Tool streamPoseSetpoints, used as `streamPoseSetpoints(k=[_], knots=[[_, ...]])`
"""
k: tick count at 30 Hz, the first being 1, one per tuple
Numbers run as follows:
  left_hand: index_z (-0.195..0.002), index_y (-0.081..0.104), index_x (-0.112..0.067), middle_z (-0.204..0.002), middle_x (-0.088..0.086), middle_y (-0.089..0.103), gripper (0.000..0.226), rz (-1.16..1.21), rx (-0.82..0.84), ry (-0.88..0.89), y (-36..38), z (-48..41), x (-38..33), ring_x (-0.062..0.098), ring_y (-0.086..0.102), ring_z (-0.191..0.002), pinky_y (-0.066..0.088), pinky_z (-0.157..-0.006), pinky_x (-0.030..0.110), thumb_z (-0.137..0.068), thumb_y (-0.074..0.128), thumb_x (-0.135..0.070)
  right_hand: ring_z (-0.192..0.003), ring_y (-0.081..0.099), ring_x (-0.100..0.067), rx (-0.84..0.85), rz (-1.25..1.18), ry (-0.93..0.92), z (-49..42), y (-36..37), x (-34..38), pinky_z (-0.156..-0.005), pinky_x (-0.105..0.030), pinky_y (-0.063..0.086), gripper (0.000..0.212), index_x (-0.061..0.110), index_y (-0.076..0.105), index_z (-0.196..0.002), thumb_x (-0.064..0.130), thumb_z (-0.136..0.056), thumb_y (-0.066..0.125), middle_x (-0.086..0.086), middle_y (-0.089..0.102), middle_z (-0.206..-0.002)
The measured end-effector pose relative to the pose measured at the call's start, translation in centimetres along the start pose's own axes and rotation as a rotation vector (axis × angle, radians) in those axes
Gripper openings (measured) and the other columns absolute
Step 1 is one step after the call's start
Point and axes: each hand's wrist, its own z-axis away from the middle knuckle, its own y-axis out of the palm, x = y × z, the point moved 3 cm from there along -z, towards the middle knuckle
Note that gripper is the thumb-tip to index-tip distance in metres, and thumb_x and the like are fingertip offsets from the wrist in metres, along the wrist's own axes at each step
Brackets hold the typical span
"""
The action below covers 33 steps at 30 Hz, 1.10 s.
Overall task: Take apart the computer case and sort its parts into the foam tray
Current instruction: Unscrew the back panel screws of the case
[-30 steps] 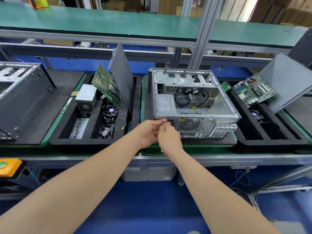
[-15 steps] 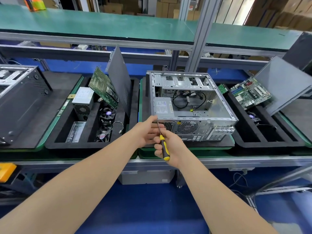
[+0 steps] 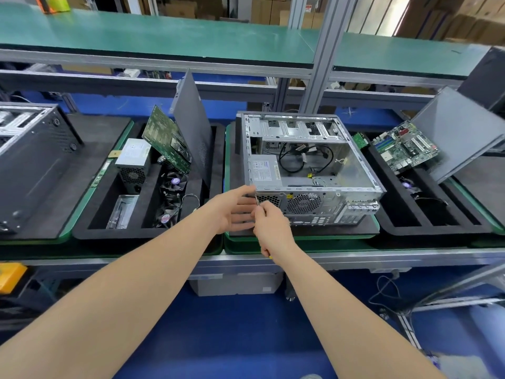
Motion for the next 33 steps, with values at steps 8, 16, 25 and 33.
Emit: streamPoseSetpoints(k=[8, 16, 25, 33], knots=[[-0.113, 0.075, -0.019, -0.105, -0.001, 0.079, 0.05, 0.032, 0.019, 0.036, 1.3, 0.8, 1.2, 0.022, 0.071, -0.105, 0.06, -0.081, 0.039, -0.076, 0.085, -0.05, -0.114, 0.064, -0.039, -0.124, 0.784, -0.165, -0.2, 0.5, 1.0, -0.077, -0.043, 0.044, 0.036, 0.013, 0.041, -0.14, 0.014, -0.104, 0.049, -0.017, 0.063, -0.126], [-0.105, 0.077, -0.008, -0.099, 0.006, 0.079, 0.027, 0.055, -0.033, 0.135, 1.9, 1.4, 1.4, 0.015, 0.072, -0.079, 0.06, -0.068, 0.031, -0.086, 0.08, -0.027, -0.046, 0.057, -0.027, 0.132, -0.043, 0.13, -0.4, -0.7, 0.5, -0.044, -0.032, 0.049, 0.038, 0.001, 0.059, -0.11, 0.029, -0.111, 0.034, -0.02, 0.067, -0.074], [-0.1, 0.08, -0.009, -0.089, 0.005, 0.072, 0.025, 0.046, -0.025, 0.139, 1.5, 1.5, 1.3, 0.014, 0.064, -0.056, 0.058, -0.077, 0.036, -0.087, 0.078, -0.03, -0.037, 0.033, -0.006, 0.532, -1.194, 0.401, 1.1, 0.4, -0.6, -0.032, -0.016, 0.025, 0.03, 0.014, 0.059, -0.095, 0.032, -0.113, 0.043, 0.0, 0.047, -0.065], [-0.107, 0.077, -0.007, -0.104, 0.009, 0.077, 0.027, 0.049, -0.043, 0.132, 1.5, 1.8, 1.0, 0.023, 0.068, -0.082, 0.057, -0.095, 0.043, -0.088, 0.077, -0.026, -0.036, 0.03, -0.01, 0.36, -0.955, 0.318, 0.8, 0.7, -0.1, -0.031, -0.02, 0.023, 0.018, 0.018, 0.056, -0.109, 0.023, -0.113, 0.039, -0.003, 0.046, -0.062]])
